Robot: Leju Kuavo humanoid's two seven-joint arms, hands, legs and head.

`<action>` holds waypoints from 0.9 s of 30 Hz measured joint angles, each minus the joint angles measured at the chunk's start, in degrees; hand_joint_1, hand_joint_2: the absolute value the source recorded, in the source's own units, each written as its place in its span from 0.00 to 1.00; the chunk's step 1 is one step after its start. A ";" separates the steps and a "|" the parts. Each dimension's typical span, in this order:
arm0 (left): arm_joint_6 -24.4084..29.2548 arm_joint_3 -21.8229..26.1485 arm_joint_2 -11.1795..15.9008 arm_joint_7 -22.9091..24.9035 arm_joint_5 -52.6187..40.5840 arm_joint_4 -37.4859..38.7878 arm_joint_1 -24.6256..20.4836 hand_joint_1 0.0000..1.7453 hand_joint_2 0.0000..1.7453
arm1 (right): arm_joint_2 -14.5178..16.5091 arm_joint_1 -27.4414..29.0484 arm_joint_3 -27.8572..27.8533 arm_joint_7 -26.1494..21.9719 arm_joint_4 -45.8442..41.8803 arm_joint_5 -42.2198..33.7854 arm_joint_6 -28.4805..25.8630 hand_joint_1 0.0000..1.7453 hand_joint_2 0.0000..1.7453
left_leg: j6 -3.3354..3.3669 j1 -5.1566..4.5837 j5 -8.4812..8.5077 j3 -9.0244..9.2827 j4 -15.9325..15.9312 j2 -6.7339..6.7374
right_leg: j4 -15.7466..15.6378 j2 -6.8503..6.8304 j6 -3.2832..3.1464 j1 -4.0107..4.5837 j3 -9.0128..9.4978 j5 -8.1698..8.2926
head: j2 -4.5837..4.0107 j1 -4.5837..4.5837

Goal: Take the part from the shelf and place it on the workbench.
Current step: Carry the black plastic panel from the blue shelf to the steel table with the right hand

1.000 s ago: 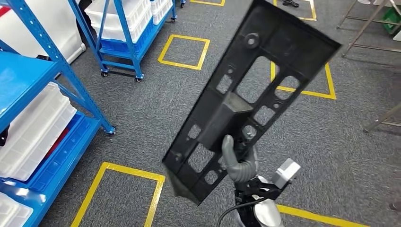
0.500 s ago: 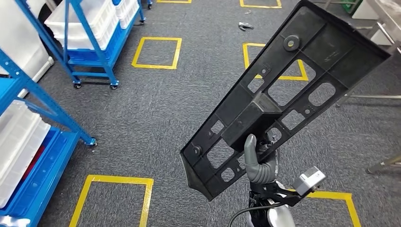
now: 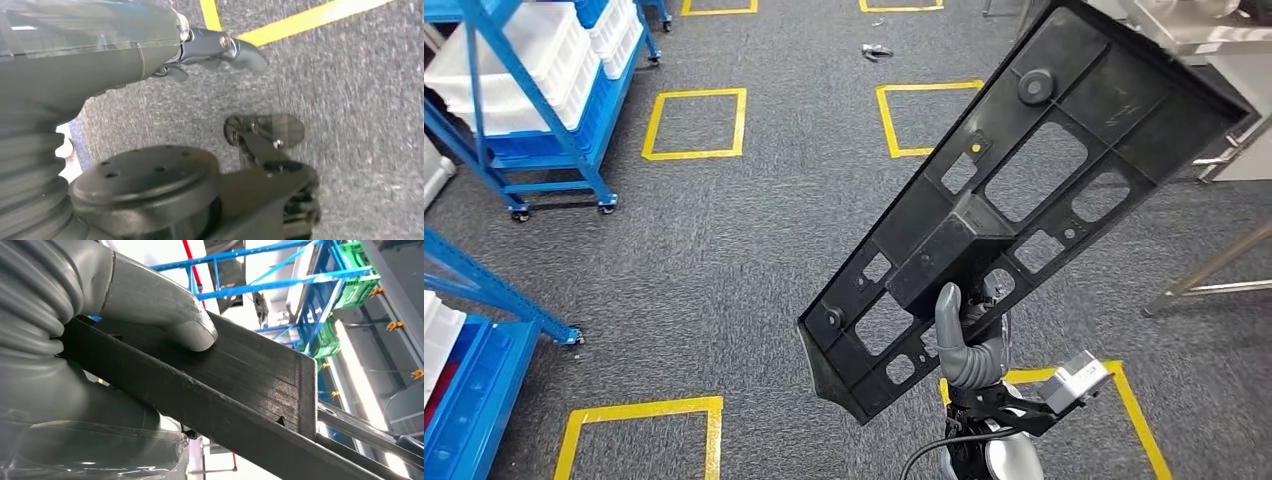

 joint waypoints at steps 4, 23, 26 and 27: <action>0.02 0.04 -0.03 -0.02 -0.19 -0.10 0.21 0.00 1.00 | 0.05 -0.22 -0.19 0.03 -0.01 0.14 0.05 1.00 1.00 | 0.49 0.11 0.33 -0.04 -0.51 2.76 | 11.71 -4.32 0.97 -0.40 -5.44 -6.16 | 0.00 0.39; -0.02 0.09 -0.14 0.09 -1.22 -0.19 0.21 0.00 1.00 | 0.40 -0.40 -0.68 0.14 -0.48 0.61 0.54 1.00 1.00 | -1.74 0.02 -4.59 -5.71 12.25 1.88 | -1.46 -1.28 -2.25 0.42 1.44 0.35 | 0.00 0.11; -0.03 0.09 0.06 0.05 -1.68 -0.19 0.12 0.00 1.00 | 0.49 -0.47 -0.68 0.12 -0.47 0.72 0.61 1.00 1.00 | -0.66 -0.17 -0.24 -1.25 1.90 -1.21 | -1.10 0.65 -1.96 0.42 1.20 0.30 | 0.00 0.16; -0.04 0.08 0.14 0.02 -1.85 -0.19 0.05 0.00 1.00 | 0.54 -0.48 -0.68 0.11 -0.47 0.77 0.61 1.00 1.00 | -0.53 -0.28 -0.18 -0.71 0.68 -1.73 | -1.06 1.14 -1.68 0.26 1.02 0.34 | 0.00 0.17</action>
